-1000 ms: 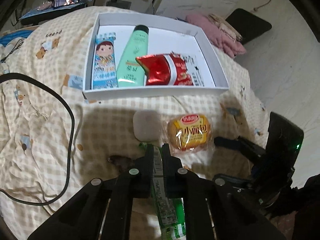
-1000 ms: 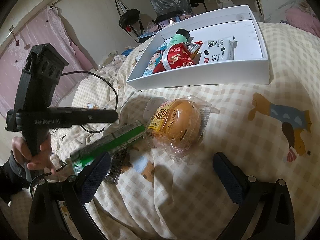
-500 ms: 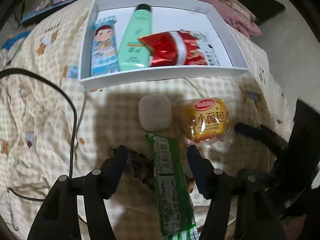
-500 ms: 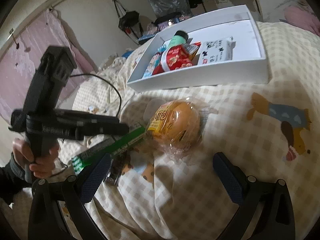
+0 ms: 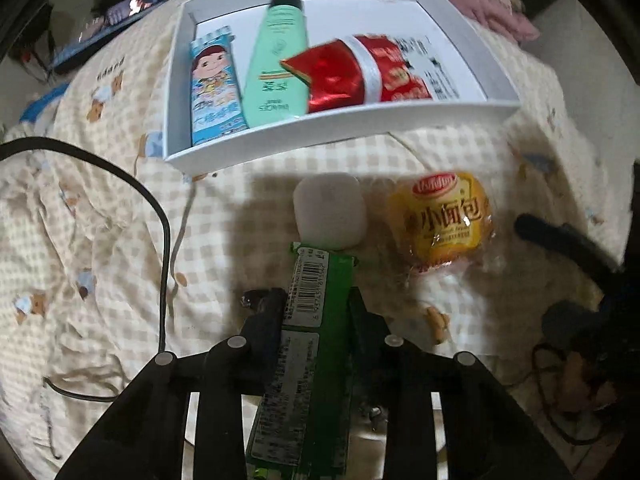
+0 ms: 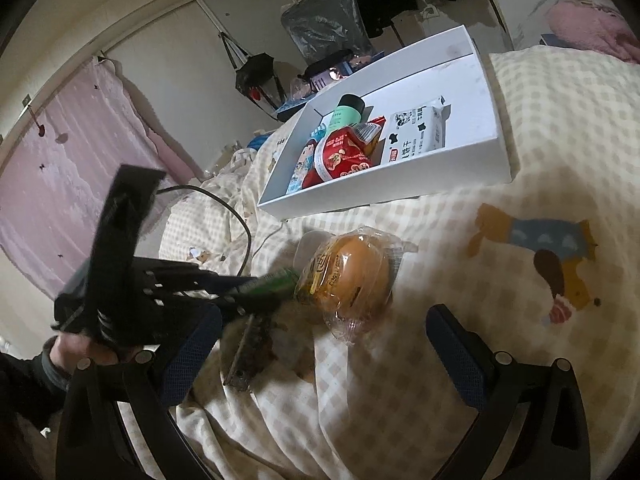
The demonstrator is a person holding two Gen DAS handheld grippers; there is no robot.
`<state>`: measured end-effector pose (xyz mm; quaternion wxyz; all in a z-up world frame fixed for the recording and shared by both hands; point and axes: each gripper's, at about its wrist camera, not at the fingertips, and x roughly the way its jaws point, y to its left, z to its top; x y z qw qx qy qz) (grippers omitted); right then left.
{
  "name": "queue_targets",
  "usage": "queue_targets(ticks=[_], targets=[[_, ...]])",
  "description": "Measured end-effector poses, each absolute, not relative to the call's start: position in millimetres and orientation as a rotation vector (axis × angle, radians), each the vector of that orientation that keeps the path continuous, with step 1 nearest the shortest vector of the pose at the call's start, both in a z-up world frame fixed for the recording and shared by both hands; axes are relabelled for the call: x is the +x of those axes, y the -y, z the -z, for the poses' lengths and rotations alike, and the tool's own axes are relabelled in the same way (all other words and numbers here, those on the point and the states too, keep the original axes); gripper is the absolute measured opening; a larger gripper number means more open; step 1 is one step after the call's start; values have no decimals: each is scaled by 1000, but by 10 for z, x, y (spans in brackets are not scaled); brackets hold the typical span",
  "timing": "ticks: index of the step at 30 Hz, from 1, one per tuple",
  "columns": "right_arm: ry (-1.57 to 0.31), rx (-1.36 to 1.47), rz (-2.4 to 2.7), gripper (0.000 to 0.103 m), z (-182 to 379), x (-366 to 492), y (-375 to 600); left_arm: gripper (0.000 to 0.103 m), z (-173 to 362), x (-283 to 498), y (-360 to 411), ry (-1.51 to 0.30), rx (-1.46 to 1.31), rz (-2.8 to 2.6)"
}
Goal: Organize objects
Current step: 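Lift the green snack stick with the left tool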
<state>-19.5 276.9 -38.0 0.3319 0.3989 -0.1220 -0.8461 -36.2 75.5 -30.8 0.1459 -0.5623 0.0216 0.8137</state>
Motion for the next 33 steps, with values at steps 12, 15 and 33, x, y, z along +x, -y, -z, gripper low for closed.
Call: queue_targets(ticks=[12, 15, 33], targets=[[311, 1054, 2199, 103, 397, -187, -2770, 32, 6, -493, -131, 286, -1358, -2364], [308, 1068, 2188, 103, 417, -194, -2757, 32, 83, -644, -140, 302, -1399, -2372], [298, 1077, 2180, 103, 432, -201, -2748, 33, 495, -696, -362, 95, -1477, -2414]])
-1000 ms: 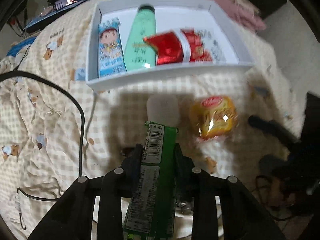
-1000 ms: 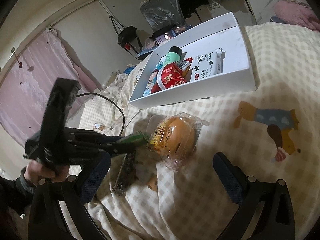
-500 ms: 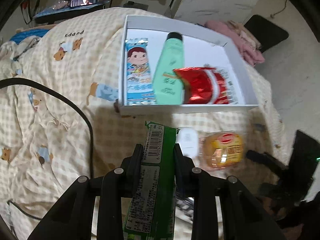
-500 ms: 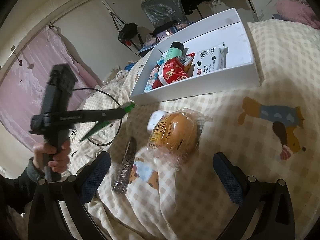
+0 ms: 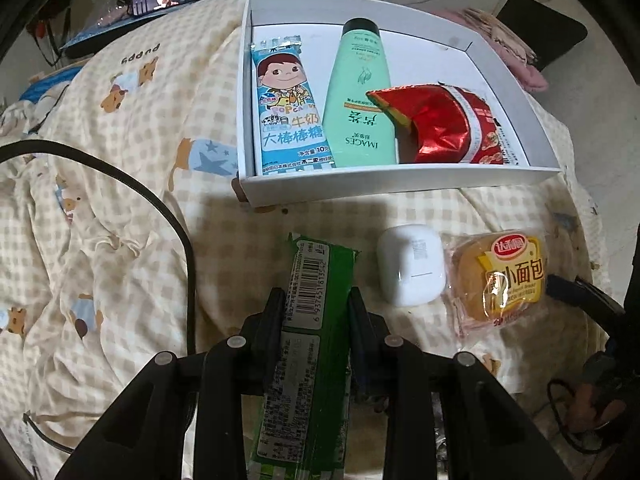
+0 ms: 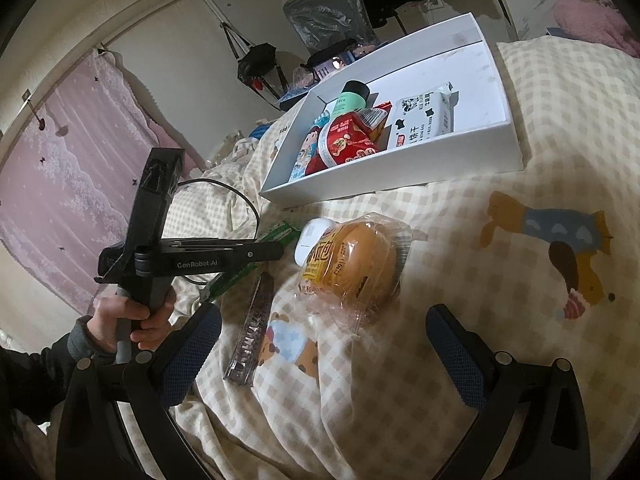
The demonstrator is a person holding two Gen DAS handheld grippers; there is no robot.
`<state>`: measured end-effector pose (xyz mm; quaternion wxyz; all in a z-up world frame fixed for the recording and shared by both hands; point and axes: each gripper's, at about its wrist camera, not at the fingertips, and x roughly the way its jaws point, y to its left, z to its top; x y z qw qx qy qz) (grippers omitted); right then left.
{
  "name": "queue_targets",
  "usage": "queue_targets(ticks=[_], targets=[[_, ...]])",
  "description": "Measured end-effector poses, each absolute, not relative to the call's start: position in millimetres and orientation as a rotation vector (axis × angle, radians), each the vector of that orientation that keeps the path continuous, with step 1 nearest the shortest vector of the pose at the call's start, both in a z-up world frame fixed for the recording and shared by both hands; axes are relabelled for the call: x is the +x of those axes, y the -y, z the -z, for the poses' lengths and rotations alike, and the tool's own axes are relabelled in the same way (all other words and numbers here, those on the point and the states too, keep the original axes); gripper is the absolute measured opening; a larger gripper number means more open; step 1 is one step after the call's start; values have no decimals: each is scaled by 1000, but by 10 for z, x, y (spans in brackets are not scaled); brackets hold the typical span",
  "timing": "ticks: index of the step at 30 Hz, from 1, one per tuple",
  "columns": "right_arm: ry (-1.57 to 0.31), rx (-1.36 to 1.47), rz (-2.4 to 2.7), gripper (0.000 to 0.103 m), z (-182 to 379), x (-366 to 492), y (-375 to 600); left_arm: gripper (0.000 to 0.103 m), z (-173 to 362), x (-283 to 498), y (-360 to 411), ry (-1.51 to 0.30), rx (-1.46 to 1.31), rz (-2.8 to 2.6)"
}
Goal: Organize objects
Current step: 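Lift the green snack stick with the left tool, then carry the snack stick with the left tool while the right tool grasps the bread bun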
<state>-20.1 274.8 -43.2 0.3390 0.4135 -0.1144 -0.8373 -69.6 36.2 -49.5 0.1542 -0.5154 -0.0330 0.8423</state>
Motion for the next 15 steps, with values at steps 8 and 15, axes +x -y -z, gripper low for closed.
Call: queue_targets(ticks=[8, 15], targets=[[290, 1086, 2177, 103, 445, -206, -2744, 33, 546, -697, -268, 244, -1475, -2377], [272, 1088, 2182, 103, 423, -207, -2732, 33, 689, -751, -269, 255, -1518, -2354]])
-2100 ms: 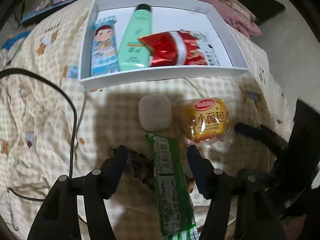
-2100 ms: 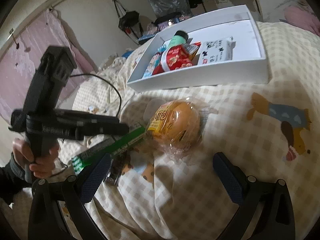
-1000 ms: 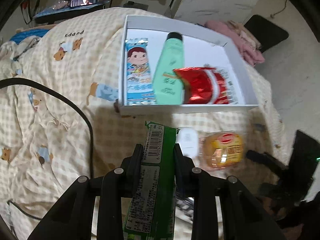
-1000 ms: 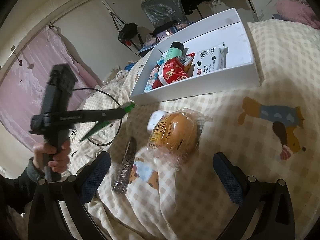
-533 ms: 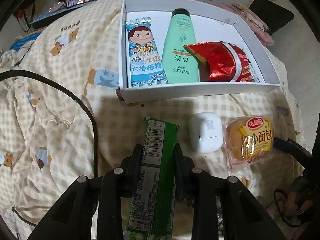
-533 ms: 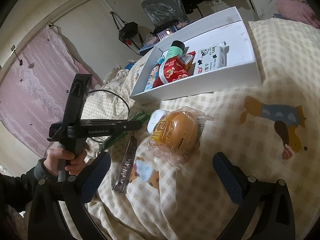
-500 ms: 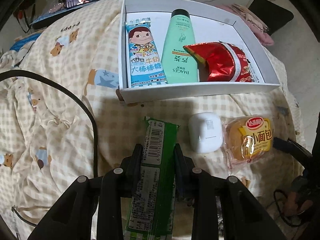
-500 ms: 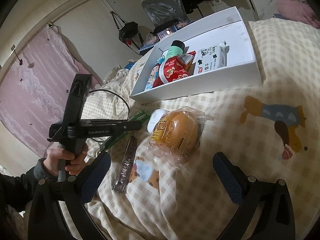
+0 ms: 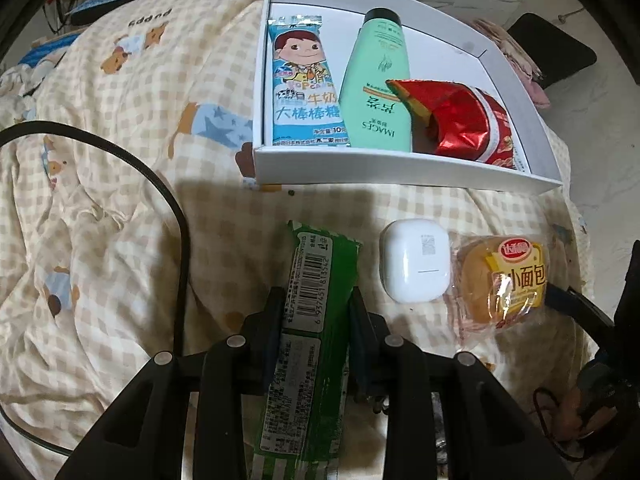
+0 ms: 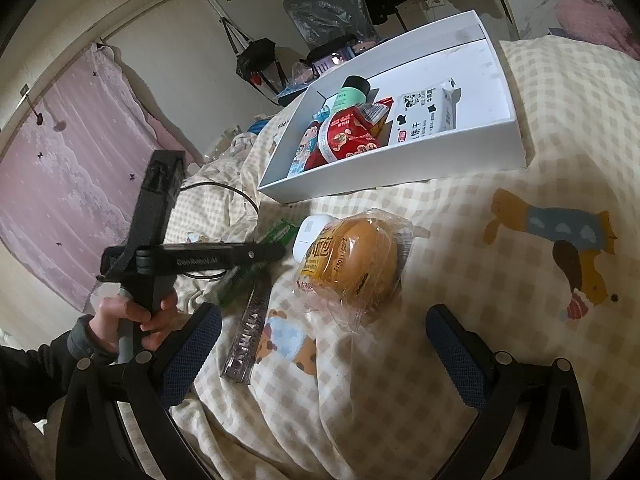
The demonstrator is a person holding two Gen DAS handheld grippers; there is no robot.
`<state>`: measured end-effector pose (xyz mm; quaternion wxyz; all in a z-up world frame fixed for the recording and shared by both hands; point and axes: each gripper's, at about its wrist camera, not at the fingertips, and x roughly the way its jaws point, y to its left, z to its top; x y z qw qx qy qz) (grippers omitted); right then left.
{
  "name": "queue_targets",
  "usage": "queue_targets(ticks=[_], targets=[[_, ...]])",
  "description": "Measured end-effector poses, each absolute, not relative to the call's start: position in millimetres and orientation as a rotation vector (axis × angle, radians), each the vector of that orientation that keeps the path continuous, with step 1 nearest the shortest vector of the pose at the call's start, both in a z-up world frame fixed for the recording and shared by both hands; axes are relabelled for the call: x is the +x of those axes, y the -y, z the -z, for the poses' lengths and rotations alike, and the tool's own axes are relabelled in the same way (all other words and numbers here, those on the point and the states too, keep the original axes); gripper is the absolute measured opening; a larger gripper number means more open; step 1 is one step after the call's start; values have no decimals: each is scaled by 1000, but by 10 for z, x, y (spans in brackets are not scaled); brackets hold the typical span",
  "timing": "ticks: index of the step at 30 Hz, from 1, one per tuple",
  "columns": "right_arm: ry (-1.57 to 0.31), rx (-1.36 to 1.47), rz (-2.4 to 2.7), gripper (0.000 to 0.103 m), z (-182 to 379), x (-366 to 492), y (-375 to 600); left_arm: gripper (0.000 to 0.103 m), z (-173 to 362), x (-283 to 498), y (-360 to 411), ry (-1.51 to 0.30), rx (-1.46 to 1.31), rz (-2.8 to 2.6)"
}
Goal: Organize objects
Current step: 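Carry the snack stick with the left tool while the right tool grasps the bread bun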
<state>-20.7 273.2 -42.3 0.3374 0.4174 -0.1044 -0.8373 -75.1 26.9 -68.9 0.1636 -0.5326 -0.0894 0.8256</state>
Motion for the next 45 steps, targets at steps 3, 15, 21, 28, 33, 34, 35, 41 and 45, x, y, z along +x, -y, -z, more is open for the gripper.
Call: queue_targets(ticks=[3, 15, 21, 28, 33, 34, 35, 41, 45], targets=[[249, 1072, 2194, 103, 345, -239, -2733, 33, 692, -757, -296, 242, -1518, -2360], [-48, 1113, 2272, 103, 262, -515, -2394, 33, 742, -759, -419, 176, -1534, -2367], [-106, 1121, 2285, 103, 304, -566, -2273, 33, 745, -749, -433, 170, -1534, -2368], [-200, 1124, 2292, 103, 401, -570, -2178, 33, 752, -738, -443, 167, -1534, -2368], [-284, 1134, 2304, 103, 472, -561, -2123, 33, 755, -736, -469, 166, -1534, -2368], [-291, 1135, 2306, 103, 485, -563, -2117, 33, 756, -734, -471, 166, -1534, -2368], [-298, 1129, 2308, 103, 491, -562, -2112, 33, 759, -725, -459, 166, -1534, -2368], [-352, 1106, 2302, 89, 527, -525, -2065, 33, 766, -722, -463, 165, -1535, -2368], [-332, 1099, 2308, 75, 500, -538, -2098, 33, 769, -731, -486, 167, -1534, -2368]])
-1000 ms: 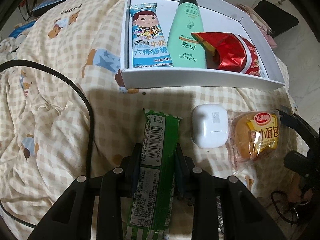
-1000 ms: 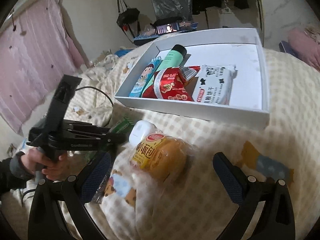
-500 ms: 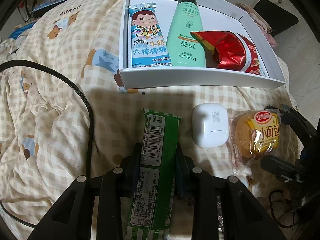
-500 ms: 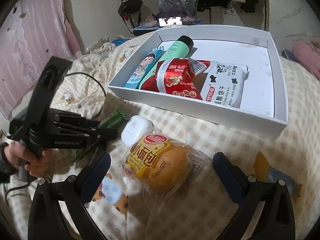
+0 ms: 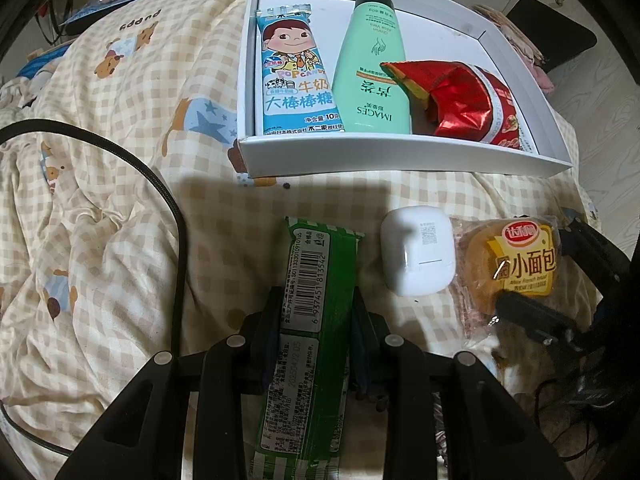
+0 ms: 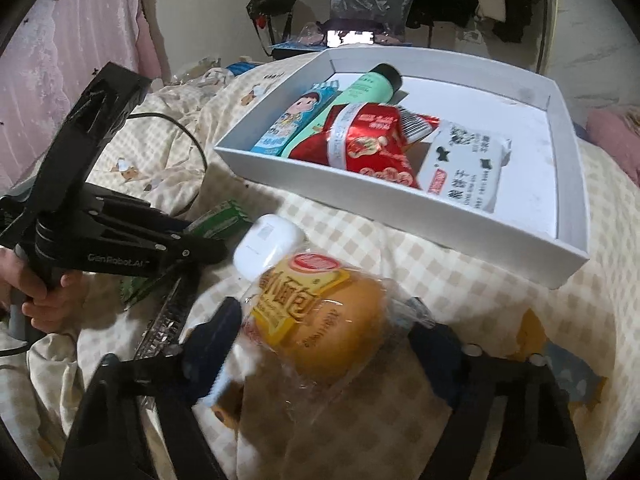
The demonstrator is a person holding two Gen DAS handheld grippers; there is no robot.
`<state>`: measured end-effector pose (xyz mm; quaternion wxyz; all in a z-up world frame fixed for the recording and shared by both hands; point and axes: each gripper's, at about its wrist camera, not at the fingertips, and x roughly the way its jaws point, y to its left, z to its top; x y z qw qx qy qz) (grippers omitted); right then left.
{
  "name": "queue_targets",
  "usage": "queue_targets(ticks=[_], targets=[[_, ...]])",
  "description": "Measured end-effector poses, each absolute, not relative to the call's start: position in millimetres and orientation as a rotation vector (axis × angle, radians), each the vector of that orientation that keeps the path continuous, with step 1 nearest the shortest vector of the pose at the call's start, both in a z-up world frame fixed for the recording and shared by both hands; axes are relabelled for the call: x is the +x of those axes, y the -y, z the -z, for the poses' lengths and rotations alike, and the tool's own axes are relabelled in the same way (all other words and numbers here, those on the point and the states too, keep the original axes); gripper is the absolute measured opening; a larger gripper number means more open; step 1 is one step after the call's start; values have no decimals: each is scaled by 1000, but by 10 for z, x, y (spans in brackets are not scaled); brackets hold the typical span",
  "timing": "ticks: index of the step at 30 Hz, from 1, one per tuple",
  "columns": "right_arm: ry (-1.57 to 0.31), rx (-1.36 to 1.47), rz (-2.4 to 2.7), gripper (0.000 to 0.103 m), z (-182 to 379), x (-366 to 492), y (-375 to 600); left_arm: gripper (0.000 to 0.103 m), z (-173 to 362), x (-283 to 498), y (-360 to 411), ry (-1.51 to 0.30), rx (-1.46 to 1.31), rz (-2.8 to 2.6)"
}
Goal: Organize objects
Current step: 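Carry the snack stick with the left tool while the right tool grasps the bread bun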
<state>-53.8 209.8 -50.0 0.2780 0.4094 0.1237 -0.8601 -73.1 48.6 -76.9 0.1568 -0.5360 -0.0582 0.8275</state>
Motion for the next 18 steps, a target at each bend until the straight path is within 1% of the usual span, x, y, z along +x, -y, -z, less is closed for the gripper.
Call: queue_targets(ticks=[5, 7, 12, 18], targets=[[-244, 1105, 2297, 71, 453, -558, -2189, 33, 775, -727, -478, 167, -1534, -2368], [-205, 1094, 2300, 66, 396, -555, -2236, 33, 776, -729, -482, 166, -1535, -2368], [-72, 1085, 2251, 65, 278, -567, -2410, 33, 781, -725, -477, 166, -1535, -2368], [77, 1111, 2120, 63, 314, -529, -2513, 33, 788, -729, -470, 166, -1535, -2368]])
